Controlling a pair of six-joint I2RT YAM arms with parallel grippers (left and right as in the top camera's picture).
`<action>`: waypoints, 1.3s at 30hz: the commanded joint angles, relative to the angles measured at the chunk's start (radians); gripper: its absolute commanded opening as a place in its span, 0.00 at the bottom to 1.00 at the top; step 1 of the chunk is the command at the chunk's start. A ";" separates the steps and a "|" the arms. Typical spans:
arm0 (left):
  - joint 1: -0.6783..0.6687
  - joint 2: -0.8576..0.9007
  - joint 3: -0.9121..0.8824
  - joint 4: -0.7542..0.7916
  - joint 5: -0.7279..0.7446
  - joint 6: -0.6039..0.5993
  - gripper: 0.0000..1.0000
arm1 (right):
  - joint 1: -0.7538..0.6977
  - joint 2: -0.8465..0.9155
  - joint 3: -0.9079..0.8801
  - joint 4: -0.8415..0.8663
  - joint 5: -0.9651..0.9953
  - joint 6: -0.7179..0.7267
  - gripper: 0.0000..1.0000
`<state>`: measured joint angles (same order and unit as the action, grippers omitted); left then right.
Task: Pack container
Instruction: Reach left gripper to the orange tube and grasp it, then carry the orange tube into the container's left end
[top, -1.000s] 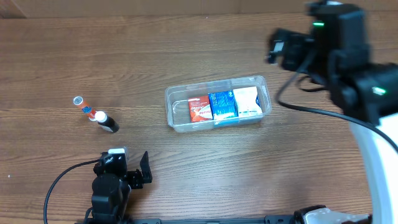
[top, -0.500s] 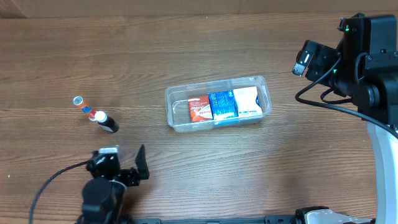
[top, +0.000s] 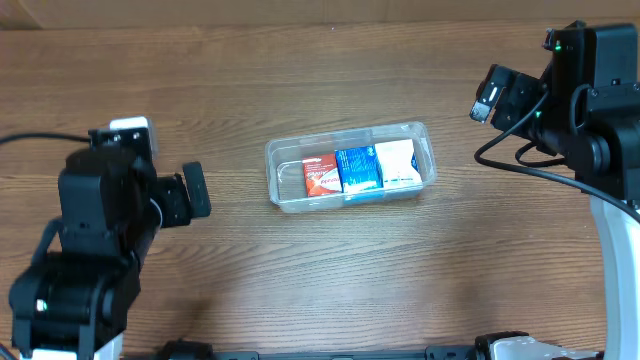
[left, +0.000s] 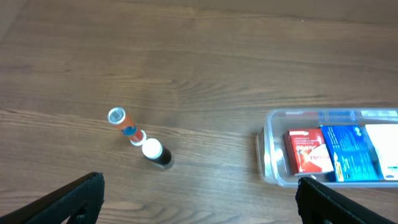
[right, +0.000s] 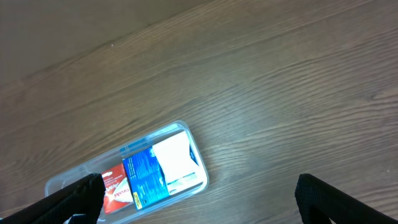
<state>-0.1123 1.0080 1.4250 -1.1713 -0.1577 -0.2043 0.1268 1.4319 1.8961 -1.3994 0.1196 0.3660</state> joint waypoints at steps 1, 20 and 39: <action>0.072 0.089 0.086 -0.122 -0.184 -0.323 1.00 | 0.000 -0.001 0.008 0.003 0.007 0.000 1.00; 0.459 0.722 0.087 0.079 0.182 -0.018 0.84 | 0.000 -0.001 0.008 0.003 0.007 0.000 1.00; 0.459 0.818 0.186 0.046 0.128 0.056 0.16 | 0.000 -0.001 0.008 0.003 0.007 0.000 1.00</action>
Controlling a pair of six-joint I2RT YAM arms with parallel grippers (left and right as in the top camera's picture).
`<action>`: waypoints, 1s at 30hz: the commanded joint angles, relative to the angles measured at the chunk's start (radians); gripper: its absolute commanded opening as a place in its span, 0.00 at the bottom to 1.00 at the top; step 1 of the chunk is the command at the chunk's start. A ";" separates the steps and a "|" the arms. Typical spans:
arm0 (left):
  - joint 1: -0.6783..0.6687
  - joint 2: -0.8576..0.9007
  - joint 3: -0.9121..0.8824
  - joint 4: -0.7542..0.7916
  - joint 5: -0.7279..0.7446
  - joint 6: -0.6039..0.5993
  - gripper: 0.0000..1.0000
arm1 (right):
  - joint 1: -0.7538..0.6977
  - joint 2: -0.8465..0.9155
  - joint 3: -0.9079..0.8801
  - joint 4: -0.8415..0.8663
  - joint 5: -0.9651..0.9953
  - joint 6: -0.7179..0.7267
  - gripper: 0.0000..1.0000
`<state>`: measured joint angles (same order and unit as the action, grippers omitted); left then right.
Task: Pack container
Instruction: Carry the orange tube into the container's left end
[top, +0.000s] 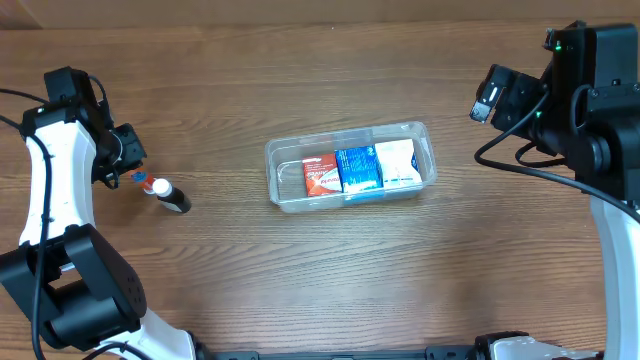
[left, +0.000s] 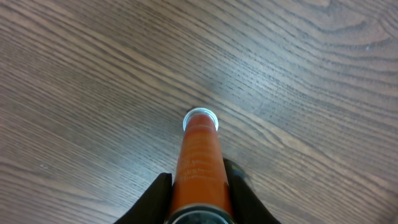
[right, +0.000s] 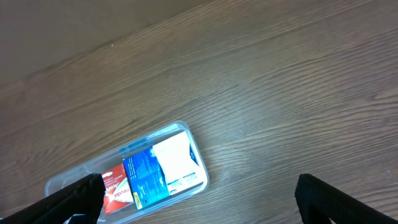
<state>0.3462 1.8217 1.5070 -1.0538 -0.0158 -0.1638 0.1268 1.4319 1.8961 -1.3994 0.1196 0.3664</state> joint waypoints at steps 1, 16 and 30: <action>0.000 0.003 0.145 -0.103 -0.013 0.015 0.16 | 0.000 -0.001 0.008 0.003 0.007 0.000 1.00; -0.647 -0.008 0.681 -0.473 0.010 0.019 0.13 | 0.000 -0.001 0.008 0.003 0.007 0.000 1.00; -0.727 0.011 0.135 -0.003 0.002 -0.038 0.14 | 0.000 -0.001 0.008 0.003 0.007 0.000 1.00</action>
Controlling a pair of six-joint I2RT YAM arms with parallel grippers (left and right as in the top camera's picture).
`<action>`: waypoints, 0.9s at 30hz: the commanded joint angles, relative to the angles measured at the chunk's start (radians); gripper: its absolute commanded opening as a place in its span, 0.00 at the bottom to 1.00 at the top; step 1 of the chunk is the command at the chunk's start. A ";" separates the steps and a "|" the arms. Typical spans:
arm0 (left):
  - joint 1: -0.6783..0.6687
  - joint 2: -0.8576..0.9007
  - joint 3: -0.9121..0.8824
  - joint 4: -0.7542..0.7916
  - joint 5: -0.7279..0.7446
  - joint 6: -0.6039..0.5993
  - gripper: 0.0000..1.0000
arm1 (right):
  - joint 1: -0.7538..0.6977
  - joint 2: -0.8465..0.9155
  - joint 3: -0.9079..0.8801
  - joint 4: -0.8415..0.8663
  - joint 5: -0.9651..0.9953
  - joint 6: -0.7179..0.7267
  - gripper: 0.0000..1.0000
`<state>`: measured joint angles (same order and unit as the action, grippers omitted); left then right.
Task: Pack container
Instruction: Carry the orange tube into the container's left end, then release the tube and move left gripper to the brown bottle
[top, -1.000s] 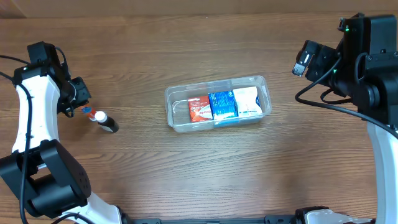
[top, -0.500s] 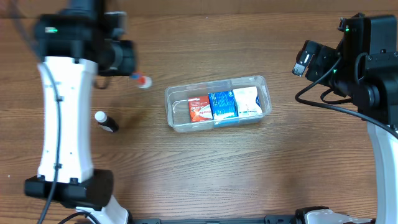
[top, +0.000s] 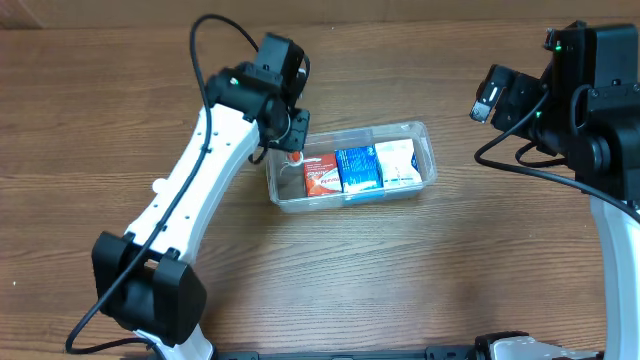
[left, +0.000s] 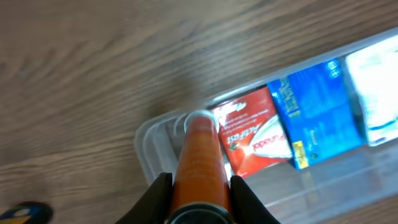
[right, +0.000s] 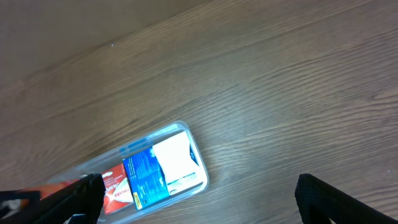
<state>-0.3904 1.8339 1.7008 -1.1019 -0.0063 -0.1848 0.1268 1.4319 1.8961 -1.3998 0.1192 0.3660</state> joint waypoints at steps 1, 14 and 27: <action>0.010 0.000 -0.080 0.065 -0.008 -0.018 0.14 | 0.000 -0.001 0.008 0.003 0.008 0.000 1.00; 0.012 0.047 -0.105 0.125 -0.007 -0.031 0.49 | 0.000 -0.001 0.008 0.003 0.008 0.000 1.00; 0.045 0.024 0.448 -0.412 -0.139 -0.150 0.96 | 0.000 -0.001 0.008 0.003 0.008 0.000 1.00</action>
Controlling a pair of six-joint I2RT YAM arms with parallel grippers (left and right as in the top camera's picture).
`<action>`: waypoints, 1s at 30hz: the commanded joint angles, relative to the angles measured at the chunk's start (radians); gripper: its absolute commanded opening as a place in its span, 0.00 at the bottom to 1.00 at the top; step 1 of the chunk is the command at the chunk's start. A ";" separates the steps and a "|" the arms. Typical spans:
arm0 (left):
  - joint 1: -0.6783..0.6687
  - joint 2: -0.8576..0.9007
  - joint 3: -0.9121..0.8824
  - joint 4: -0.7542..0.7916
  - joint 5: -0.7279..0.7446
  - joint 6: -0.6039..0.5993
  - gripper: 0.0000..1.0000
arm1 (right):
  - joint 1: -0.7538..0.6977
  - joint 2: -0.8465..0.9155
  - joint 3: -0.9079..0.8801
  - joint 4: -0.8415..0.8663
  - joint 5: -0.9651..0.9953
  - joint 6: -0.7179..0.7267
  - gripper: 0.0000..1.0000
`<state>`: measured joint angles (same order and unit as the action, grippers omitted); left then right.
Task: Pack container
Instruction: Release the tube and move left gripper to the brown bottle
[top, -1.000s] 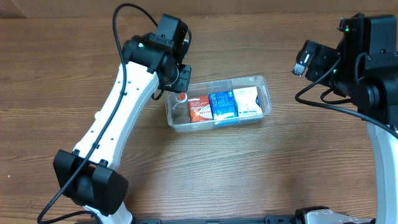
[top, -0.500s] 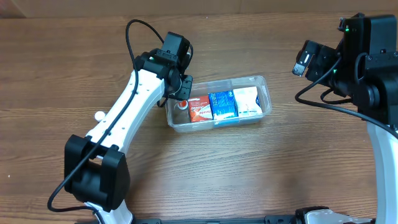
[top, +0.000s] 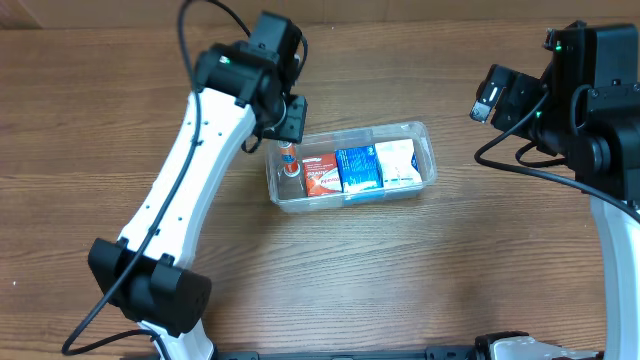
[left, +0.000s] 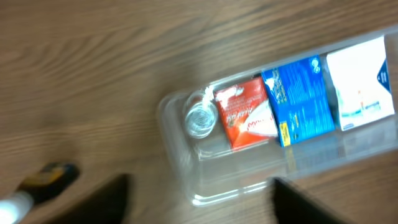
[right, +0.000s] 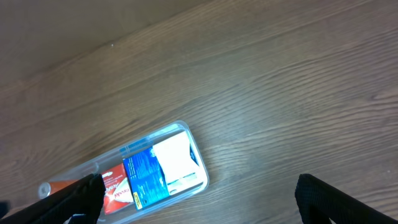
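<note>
A clear plastic container (top: 423, 140) lies mid-table holding a red box (top: 320, 176), a blue box (top: 358, 169) and a white box (top: 397, 163). An orange tube (top: 290, 160) stands upright in its left end, beside the red box; the left wrist view shows its round top (left: 200, 119). My left gripper (top: 288, 120) hovers open above that end, its blurred fingers (left: 106, 202) wide apart and holding nothing. My right gripper (right: 205, 199) is open, high at the far right, away from the container (right: 193, 143).
A small black bottle with a white cap (left: 45, 180) lies on the wood to the left of the container; my left arm hides it in the overhead view. The right arm (top: 590, 90) stands at the table's right edge.
My left gripper was shut on the orange tube over the container's left end. It is now open and farther above, and the tube stands inside the container. The right arm has not moved.
My left gripper was open at the left, with the orange tube and black bottle lying on the table. Then it was shut on the tube there. Then it held the tube over the container's left end. Now the tube stands in the container, let go.
</note>
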<state>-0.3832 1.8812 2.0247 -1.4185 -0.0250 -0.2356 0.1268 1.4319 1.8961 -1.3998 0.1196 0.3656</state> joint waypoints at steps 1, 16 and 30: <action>0.056 -0.026 0.132 -0.128 -0.162 -0.126 0.96 | 0.000 -0.001 0.008 0.003 0.007 0.000 1.00; 0.512 -0.029 -0.402 0.007 0.018 -0.051 0.83 | 0.000 -0.001 0.008 0.003 0.007 0.000 1.00; 0.564 -0.029 -0.607 0.230 -0.005 -0.029 0.27 | 0.000 -0.001 0.008 0.003 0.007 0.000 1.00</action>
<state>0.1730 1.8610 1.4258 -1.1873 -0.0345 -0.2745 0.1268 1.4319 1.8961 -1.3998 0.1192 0.3664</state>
